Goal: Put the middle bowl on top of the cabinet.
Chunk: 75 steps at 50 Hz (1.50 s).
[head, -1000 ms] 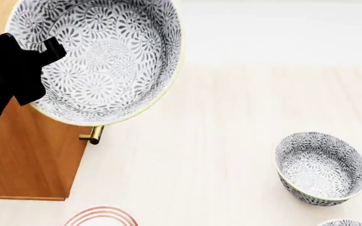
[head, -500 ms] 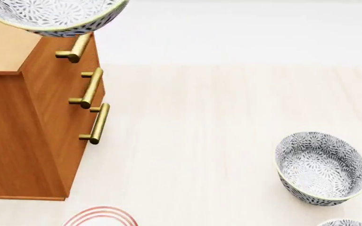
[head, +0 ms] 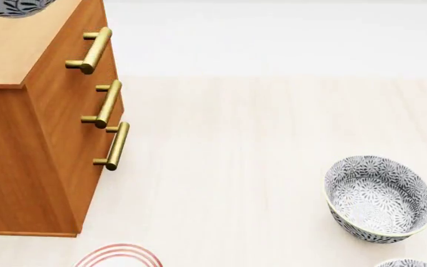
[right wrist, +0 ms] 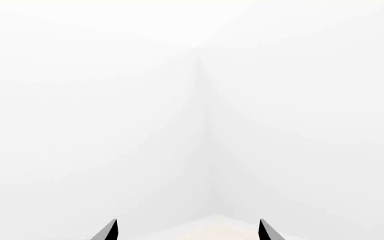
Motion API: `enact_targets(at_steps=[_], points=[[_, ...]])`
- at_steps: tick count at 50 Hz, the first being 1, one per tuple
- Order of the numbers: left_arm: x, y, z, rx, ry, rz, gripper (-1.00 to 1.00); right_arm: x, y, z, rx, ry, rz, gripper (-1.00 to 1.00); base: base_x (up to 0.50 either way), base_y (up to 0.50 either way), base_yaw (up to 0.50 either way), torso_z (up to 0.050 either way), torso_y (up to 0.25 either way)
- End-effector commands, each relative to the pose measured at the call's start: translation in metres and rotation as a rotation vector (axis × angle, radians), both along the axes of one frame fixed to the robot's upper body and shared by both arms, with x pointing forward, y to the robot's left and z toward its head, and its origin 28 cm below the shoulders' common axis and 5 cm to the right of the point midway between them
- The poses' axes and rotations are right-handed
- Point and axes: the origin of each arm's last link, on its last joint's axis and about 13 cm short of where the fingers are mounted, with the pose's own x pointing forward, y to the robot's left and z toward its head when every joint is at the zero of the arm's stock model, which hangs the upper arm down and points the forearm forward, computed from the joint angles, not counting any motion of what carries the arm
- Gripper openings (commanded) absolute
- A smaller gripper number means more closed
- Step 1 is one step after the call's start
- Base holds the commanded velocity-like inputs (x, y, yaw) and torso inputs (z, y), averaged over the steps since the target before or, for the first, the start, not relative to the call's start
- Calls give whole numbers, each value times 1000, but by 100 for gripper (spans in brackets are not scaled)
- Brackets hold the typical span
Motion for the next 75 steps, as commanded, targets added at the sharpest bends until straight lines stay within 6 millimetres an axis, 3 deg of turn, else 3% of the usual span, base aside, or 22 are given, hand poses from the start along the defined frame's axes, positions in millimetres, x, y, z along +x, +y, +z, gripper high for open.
enact_targets(at_steps=[1, 14, 29, 50, 75], points=[[28, 19, -8, -96, 23, 44, -100, -2, -2, 1, -30, -5, -19, 100, 0, 0, 0, 0, 0], [32, 42, -4, -139, -16, 126, -100, -2, -2, 1, -33, -7, -17, 100, 0, 0, 0, 0, 0], [43, 60, -22, -154, 4, 208, -100, -3, -1, 2, -37, -8, -17, 100, 0, 0, 0, 0, 1], [55, 63, -44, -176, 43, 207, -100, -3, -1, 2, -35, -10, -17, 100, 0, 0, 0, 0, 0], [58, 62, -53, -138, 77, 212, -100, -5, -1, 3, -35, -18, -19, 100, 0, 0, 0, 0, 0]])
